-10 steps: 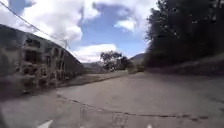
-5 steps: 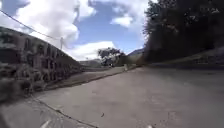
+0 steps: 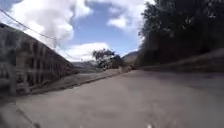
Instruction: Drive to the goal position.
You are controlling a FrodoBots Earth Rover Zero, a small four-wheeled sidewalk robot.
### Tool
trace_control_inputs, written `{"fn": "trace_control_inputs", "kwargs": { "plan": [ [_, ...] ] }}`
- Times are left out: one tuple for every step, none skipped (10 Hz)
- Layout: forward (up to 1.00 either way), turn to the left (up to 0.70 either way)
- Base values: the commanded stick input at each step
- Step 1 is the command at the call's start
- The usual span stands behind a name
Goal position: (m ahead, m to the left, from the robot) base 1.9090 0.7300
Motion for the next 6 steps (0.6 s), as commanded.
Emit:
{"fn": "trace_control_inputs", "kwargs": {
  "plan": [
    [1.0,-0.27],
    [1.0,-0.27],
    [1.0,-0.27],
    [1.0,-0.27],
    [1.0,-0.27],
    [1.0,-0.27]
  ]
}}
